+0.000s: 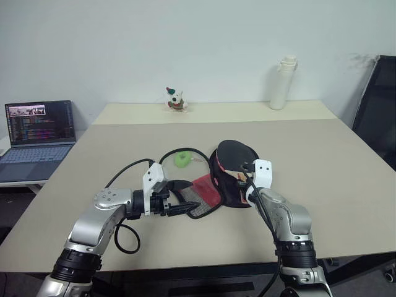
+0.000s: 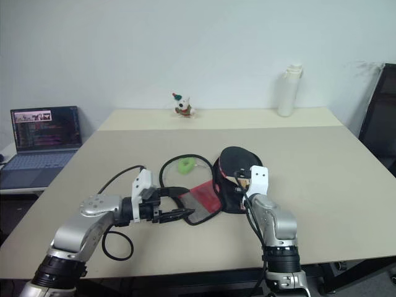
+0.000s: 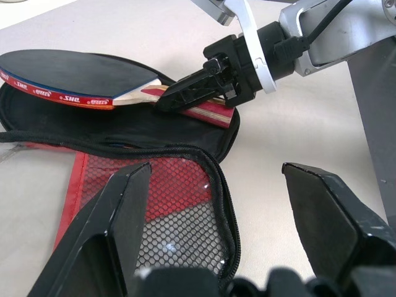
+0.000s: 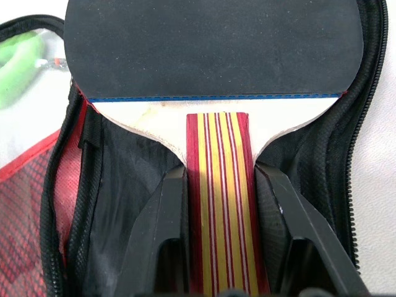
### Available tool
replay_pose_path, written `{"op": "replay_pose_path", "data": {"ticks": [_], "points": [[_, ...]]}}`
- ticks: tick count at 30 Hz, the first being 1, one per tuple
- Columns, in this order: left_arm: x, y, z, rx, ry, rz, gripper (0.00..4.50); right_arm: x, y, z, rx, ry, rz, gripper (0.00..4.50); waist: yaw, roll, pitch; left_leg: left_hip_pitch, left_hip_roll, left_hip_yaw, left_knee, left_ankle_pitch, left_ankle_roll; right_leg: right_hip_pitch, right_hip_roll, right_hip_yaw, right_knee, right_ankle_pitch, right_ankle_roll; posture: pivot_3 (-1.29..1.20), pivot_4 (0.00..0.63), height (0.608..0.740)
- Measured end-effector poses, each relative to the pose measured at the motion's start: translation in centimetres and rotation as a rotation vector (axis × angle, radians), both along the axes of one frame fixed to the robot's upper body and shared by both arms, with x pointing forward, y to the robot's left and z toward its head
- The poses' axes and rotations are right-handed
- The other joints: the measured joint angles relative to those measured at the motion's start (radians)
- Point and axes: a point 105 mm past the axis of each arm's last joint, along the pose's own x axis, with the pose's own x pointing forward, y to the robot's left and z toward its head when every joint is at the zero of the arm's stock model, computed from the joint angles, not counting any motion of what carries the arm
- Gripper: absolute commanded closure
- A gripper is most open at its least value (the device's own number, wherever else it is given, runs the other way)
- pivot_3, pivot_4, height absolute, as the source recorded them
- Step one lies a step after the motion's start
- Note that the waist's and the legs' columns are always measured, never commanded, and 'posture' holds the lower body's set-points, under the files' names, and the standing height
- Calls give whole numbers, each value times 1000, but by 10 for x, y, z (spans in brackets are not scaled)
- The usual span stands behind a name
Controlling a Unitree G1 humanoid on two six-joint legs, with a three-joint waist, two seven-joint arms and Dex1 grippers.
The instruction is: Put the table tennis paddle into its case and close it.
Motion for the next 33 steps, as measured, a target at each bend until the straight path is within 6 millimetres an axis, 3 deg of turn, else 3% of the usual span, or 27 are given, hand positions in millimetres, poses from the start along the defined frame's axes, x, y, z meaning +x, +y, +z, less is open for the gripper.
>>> {"op": "replay_pose_path", "data": {"ticks": [5,10,16,19,22,25,28,33], "points": [[0,-1,1,1,-2,4,811,2,3,5,2,-16,0,822,0,0,0,0,0,0,0,0,0,0,0,0,0,0,0,0,150,740],[0,-1,1,1,-2,13,811,-1,8,15,-22,-59,39,822,0,0,0,0,0,0,0,0,0,0,0,0,0,0,0,0,150,740],[2,7,-5,-8,14,69,811,-22,18,70,-21,-269,261,822,1,0,0,0,0,-1,0,0,0,0,0,-1,0,-2,4,0,150,740],[7,21,-6,-12,20,132,811,-38,7,92,-83,-348,396,822,2,0,0,0,0,-2,0,0,0,1,-1,-1,-1,-3,4,0,150,740],[11,28,-9,-8,16,166,811,-54,-4,97,-154,-351,545,822,3,-1,1,0,-1,-2,0,0,0,1,-1,-2,-1,-3,4,0,150,740],[20,41,-17,33,14,226,1389,-69,-21,97,-218,-328,662,758,4,-2,1,0,0,-2,0,0,0,1,0,-2,-2,-3,4,0,150,740],[34,64,-30,111,26,345,2473,-79,-32,94,-256,-299,729,758,1,-3,2,0,0,-1,0,0,0,1,0,-2,-2,-3,4,0,150,740],[49,74,-34,157,15,431,4239,-81,-32,97,-259,-318,756,758,3,-4,2,0,0,-1,0,0,0,1,0,-2,-2,-3,4,0,150,740]]}}
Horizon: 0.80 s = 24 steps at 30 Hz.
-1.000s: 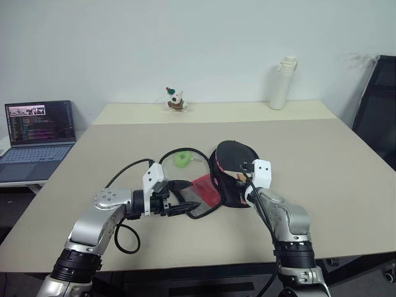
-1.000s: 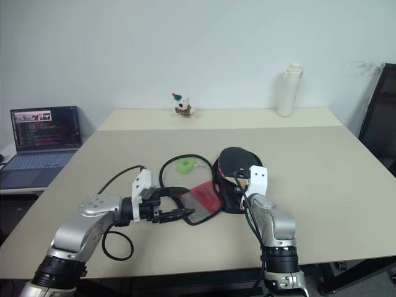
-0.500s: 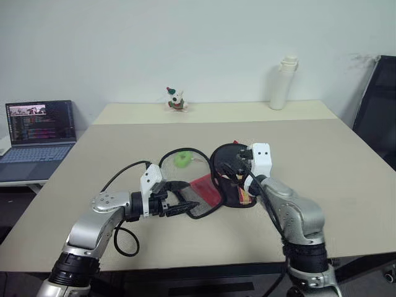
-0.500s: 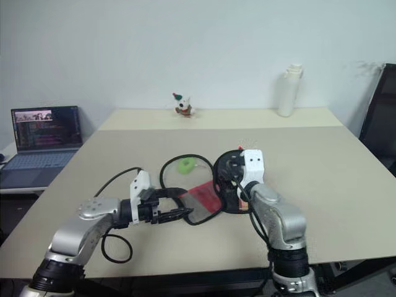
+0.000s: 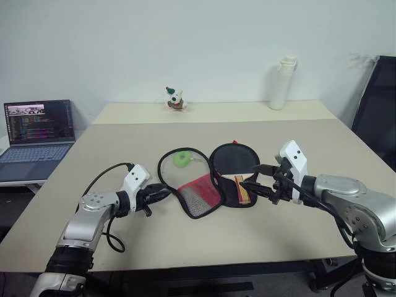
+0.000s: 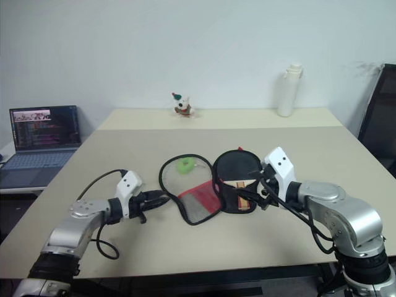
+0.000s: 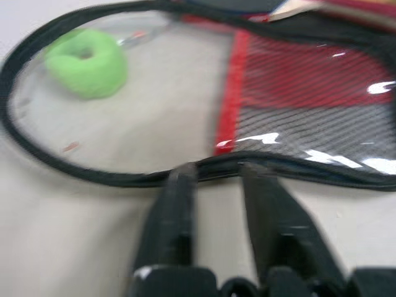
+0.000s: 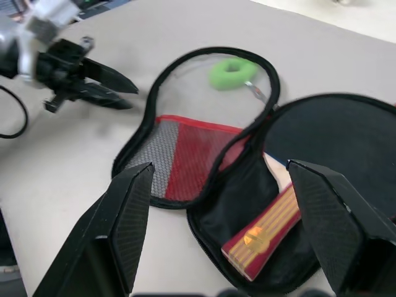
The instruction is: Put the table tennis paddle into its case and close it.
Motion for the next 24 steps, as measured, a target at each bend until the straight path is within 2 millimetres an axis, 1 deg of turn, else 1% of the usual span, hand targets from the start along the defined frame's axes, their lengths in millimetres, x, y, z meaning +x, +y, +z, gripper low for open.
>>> {"op": "replay_pose_path", "data": {"ticks": [1,4,8,16,19,24], "points": [[3,3,-1,2,0,22,4476,0,0,0,1,-4,0,758,0,0,0,0,0,0,0,0,0,0,0,0,0,0,0,0,150,740],[11,9,-2,21,-5,73,4476,0,1,0,0,-8,5,758,0,-1,0,0,0,0,0,0,0,0,-1,0,0,0,0,0,150,740],[19,20,-7,54,-4,142,4476,-2,3,-9,-10,15,9,758,0,-1,0,0,-1,0,0,0,0,0,-1,0,0,0,0,0,150,740],[32,38,-15,111,-13,289,4476,-1,3,-10,-16,6,2,758,1,-1,1,0,-1,0,0,0,0,0,-1,0,0,0,0,0,150,740],[36,36,-15,102,-11,291,4476,-1,3,-10,-16,5,1,758,2,-1,1,0,-1,0,0,0,0,0,-2,0,0,0,0,0,150,740],[47,22,-17,57,-5,273,4476,0,4,-9,-14,-3,3,758,13,-2,0,0,-2,-1,1,0,0,1,-2,-2,1,0,0,0,150,740]]}}
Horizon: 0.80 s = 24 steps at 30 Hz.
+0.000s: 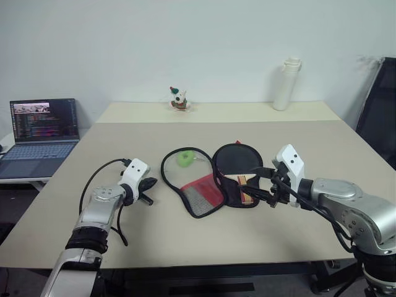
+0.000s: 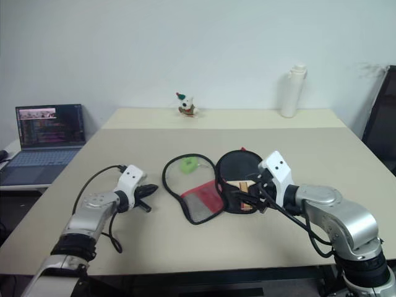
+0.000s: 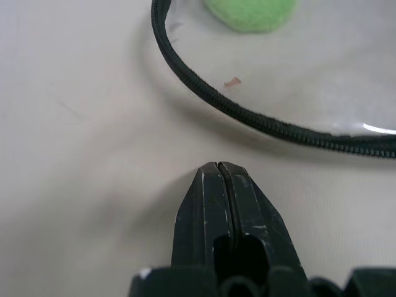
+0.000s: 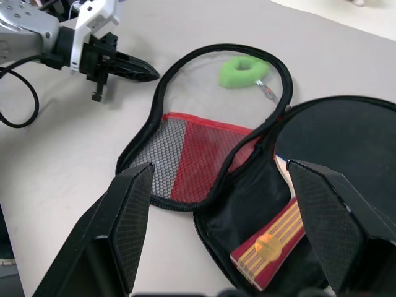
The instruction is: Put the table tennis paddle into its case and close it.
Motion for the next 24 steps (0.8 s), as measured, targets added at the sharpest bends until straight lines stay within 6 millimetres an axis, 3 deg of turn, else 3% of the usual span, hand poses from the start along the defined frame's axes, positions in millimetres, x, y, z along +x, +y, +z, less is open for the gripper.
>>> {"op": "replay_pose_path", "data": {"ticks": [6,13,19,24], "points": [[10,-25,2,-30,27,-76,4476,0,1,-1,-2,-1,0,758,26,0,0,-1,-2,-1,1,0,0,1,-1,-3,-1,0,0,0,150,740],[15,-78,14,-83,47,-265,4476,2,-11,0,-33,-5,-36,758,23,-2,1,-2,-2,0,0,0,0,0,-1,-4,-3,3,-3,0,150,740],[18,-118,60,-131,-49,-403,4476,7,-50,-3,-76,8,-158,758,17,-3,1,-2,-1,0,0,0,0,0,0,-3,-3,1,-1,0,150,740],[16,-166,85,-176,-104,-527,4476,11,-82,-3,-92,21,-255,758,15,-3,1,-2,-2,1,0,0,0,0,0,-3,-3,0,1,0,150,740]]}}
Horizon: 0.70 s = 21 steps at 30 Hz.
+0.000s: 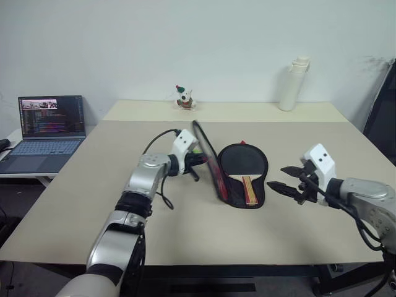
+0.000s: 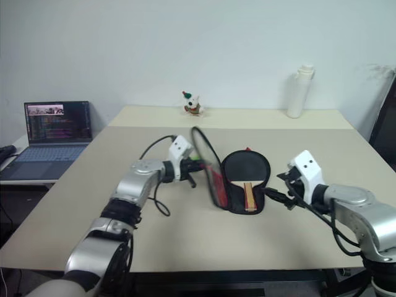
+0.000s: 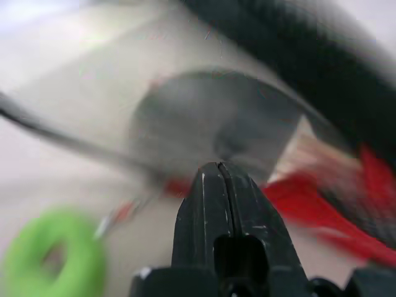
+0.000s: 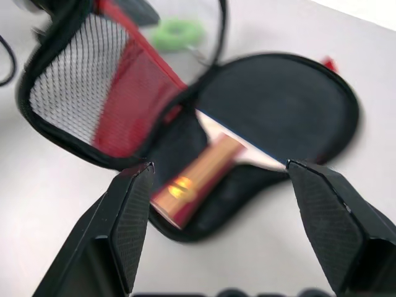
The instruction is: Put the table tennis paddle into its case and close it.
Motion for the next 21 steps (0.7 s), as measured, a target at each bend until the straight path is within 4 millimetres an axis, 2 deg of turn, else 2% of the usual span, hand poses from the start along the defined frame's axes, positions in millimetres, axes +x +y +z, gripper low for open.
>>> {"op": "replay_pose_path", "data": {"ticks": [6,10,12,14,16,19,21], "points": [[6,-37,7,-20,-16,-38,4476,2,-12,2,-6,-10,-45,758,-7,0,0,1,-1,2,0,0,0,0,2,2,0,0,0,0,150,740],[10,-36,4,-14,-21,-30,4476,4,-14,1,-8,-17,-67,758,-12,0,0,1,0,2,-1,0,0,-1,4,3,0,0,0,0,150,740],[10,-32,2,-12,-17,-26,4476,6,-13,-1,5,-15,-82,758,-12,0,0,1,0,1,-1,0,0,-1,4,4,0,0,0,0,150,740],[8,-21,1,-24,-6,-30,4500,11,-11,-6,33,-5,-102,379,-18,0,0,1,1,2,-1,0,0,-1,4,4,1,0,0,0,150,740],[2,-2,-5,-47,21,-36,4500,17,-4,-11,71,11,-104,38,-29,0,0,2,3,3,-1,0,0,-1,4,5,1,0,0,0,150,740],[-13,18,-21,-54,79,-54,4500,27,6,-18,119,37,-110,38,-33,0,0,2,3,3,0,0,0,-2,3,6,3,0,-1,0,150,740],[-25,27,-24,-67,102,-75,4500,32,14,-20,149,52,-109,38,-30,0,0,1,3,2,0,0,0,-2,3,6,3,1,-3,0,150,740]]}}
